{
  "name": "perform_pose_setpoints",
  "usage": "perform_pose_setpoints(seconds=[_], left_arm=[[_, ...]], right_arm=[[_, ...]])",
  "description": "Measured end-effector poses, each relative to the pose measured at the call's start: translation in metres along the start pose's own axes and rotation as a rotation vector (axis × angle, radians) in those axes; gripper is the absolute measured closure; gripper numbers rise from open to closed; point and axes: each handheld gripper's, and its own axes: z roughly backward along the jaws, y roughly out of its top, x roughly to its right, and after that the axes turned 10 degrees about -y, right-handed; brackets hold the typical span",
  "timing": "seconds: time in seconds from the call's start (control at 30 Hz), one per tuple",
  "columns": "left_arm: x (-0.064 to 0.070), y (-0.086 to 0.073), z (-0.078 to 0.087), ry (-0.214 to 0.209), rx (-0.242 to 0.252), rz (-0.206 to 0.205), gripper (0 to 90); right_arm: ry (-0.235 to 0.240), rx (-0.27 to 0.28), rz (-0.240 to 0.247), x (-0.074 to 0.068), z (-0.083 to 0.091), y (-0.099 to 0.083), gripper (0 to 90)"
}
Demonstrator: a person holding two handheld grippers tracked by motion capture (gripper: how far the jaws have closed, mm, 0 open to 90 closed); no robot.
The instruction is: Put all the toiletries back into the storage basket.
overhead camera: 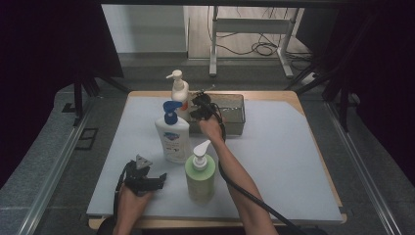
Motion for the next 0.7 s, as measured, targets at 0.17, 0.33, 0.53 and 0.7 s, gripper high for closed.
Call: perform_pose_setpoints(seconds=[0.17,0.33,0.53,0.7], left_arm=[[0.000,0.000,0.000,0.000,-0.001,0.000,12.2],[0.000,0.000,0.000,0.000,0.000,-0.001,12.2],[0.000,0.000,0.000,0.000,0.006,0.005,12.2],[0.000,0.000,0.000,0.000,0.006,0.004,12.2]], right_arm=[[0.004,0.003,-0.007,0.000,0.000,0.000,89.4],[0.011,0.009,0.004,0.001,0.001,-0.001,88.9],[0.007,0.016,0.023,0.001,0.004,-0.001,85.8],[0.006,0.028,0.039,0.003,0.010,-0.002,82.6]])
